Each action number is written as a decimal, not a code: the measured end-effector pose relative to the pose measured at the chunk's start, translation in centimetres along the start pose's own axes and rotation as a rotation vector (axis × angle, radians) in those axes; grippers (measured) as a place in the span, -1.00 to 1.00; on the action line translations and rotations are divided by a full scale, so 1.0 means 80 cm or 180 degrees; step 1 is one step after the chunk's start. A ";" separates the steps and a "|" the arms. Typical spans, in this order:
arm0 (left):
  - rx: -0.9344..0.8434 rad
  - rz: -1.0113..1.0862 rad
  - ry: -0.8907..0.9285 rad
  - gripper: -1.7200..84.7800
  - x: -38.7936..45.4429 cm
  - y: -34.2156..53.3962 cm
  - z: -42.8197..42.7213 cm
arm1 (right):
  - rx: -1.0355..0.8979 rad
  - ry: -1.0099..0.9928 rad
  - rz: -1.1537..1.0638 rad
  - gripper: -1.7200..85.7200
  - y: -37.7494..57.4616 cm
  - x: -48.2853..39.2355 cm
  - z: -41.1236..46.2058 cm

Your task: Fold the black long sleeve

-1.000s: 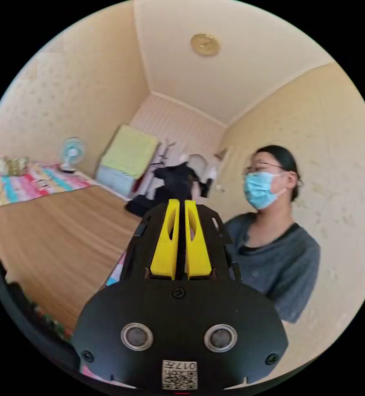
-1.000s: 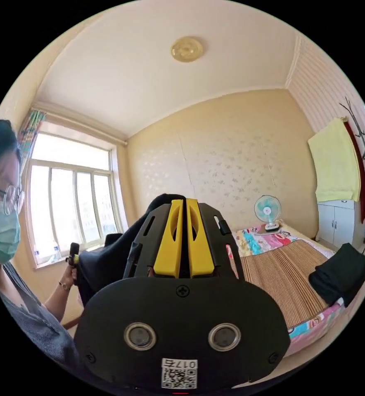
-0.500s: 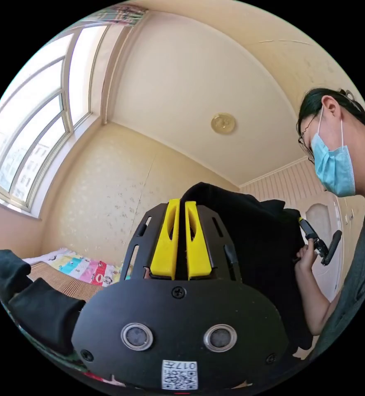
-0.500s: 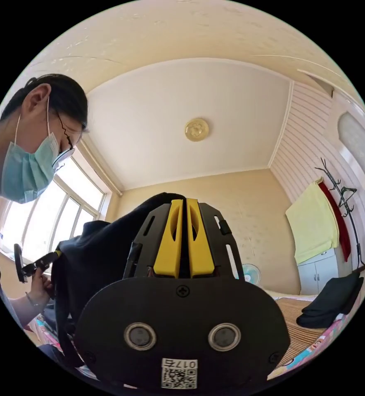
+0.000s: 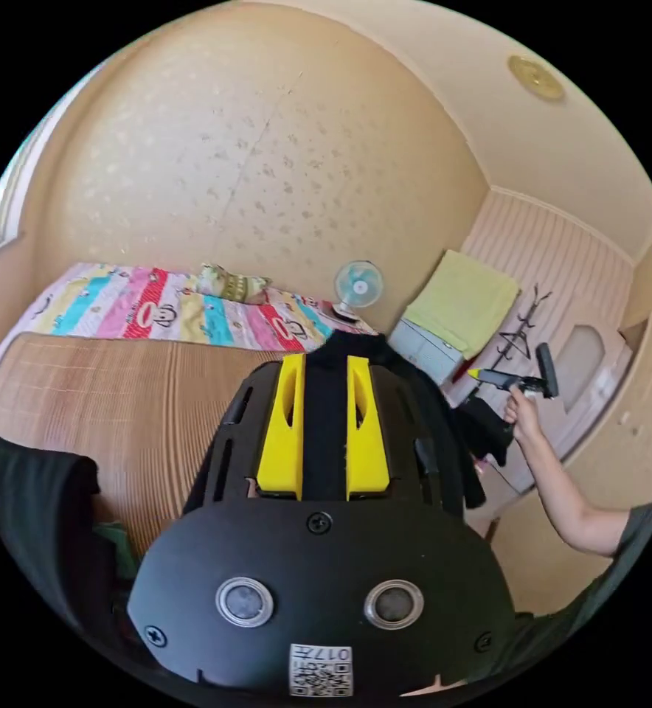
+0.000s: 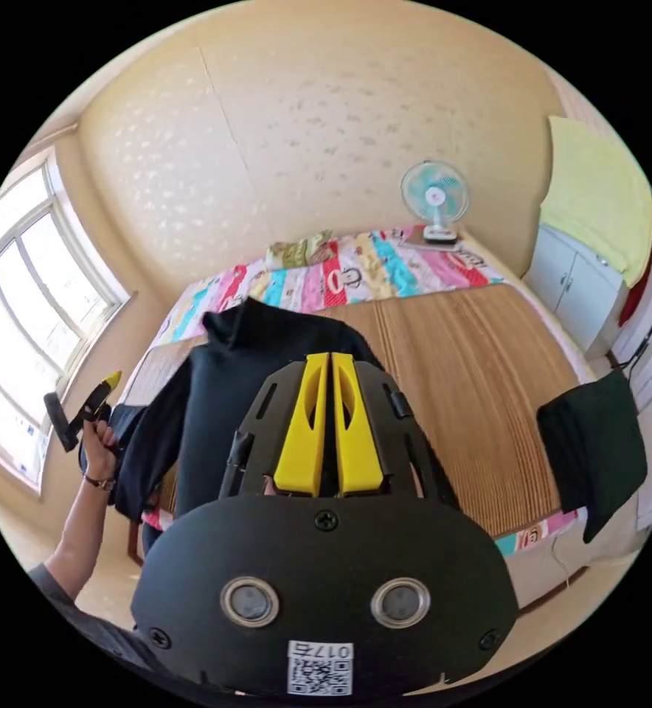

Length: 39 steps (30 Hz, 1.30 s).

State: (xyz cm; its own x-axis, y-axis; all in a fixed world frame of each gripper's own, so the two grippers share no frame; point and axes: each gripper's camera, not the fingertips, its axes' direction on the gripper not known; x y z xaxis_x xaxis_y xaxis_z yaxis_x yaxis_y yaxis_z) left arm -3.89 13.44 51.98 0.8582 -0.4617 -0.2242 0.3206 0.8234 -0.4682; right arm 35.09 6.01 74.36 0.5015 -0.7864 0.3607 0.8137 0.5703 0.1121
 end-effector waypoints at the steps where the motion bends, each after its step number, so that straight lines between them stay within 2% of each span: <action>1: -0.0283 -0.0002 0.0046 -0.76 0.000 0.042 0.030 | -0.0171 -0.0180 -0.0153 -0.93 0.025 -0.003 0.046; 4: -0.1035 -0.0039 0.0015 -0.74 0.000 0.153 0.098 | -0.0744 -0.0250 -0.0174 -0.94 0.093 -0.010 0.163; 8: -0.2031 -0.0273 -0.0206 -0.78 -0.016 0.267 0.158 | -0.1179 -0.0316 -0.0124 -0.95 0.168 -0.023 0.267; 10: -0.2181 -0.0299 -0.0242 -0.83 -0.021 0.296 0.153 | -0.1312 -0.0298 0.0014 -0.95 0.210 -0.022 0.308; 12: -0.2017 -0.0268 -0.0277 -0.89 -0.019 0.304 0.118 | -0.0944 -0.0413 0.0097 -0.95 0.234 -0.014 0.305; 15: -0.1562 -0.0236 -0.0515 -0.90 -0.014 0.302 0.027 | -0.0843 -0.0696 0.0254 -0.95 0.245 0.007 0.312; 20: -0.0399 -0.0863 -0.1528 -0.75 -0.038 0.320 -0.177 | -0.0804 -0.0709 0.0175 -0.95 0.246 0.002 0.329; 22: -0.0200 -0.1083 -0.1776 -0.73 -0.056 0.339 -0.218 | -0.0682 -0.0610 0.0109 -0.95 0.254 -0.008 0.332; 24: -0.0413 -0.1343 -0.1819 -0.70 -0.087 0.356 -0.230 | -0.0537 -0.0591 0.0136 -0.95 0.264 -0.012 0.334; 26: -0.0530 -0.1524 -0.1599 -0.70 -0.113 0.382 -0.236 | -0.0405 -0.0633 0.0208 -0.95 0.274 -0.012 0.336; 31: -0.0645 -0.1658 -0.1810 -0.61 -0.125 0.404 -0.237 | -0.0315 -0.0789 0.0382 -0.95 0.287 -0.013 0.342; 33: -0.0690 -0.1576 -0.1696 -0.67 -0.133 0.403 -0.233 | -0.0323 -0.0784 0.0375 -0.95 0.290 -0.018 0.344; 35: -0.0772 -0.1646 -0.1576 -0.88 -0.150 0.400 -0.236 | -0.0339 -0.0779 0.0363 -0.95 0.293 -0.024 0.345; 39: -0.0710 -0.1687 -0.1348 -0.91 -0.150 0.389 -0.256 | -0.0432 -0.0804 0.0420 -0.95 0.295 -0.034 0.347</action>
State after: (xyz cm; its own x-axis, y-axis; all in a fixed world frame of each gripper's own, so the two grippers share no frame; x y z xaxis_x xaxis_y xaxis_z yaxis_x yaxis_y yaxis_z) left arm -12.45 37.84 22.59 0.7060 -0.5759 0.4121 0.6870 0.4156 -0.5961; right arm 44.80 28.19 101.71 0.5303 -0.6142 0.5844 0.7868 0.6133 -0.0694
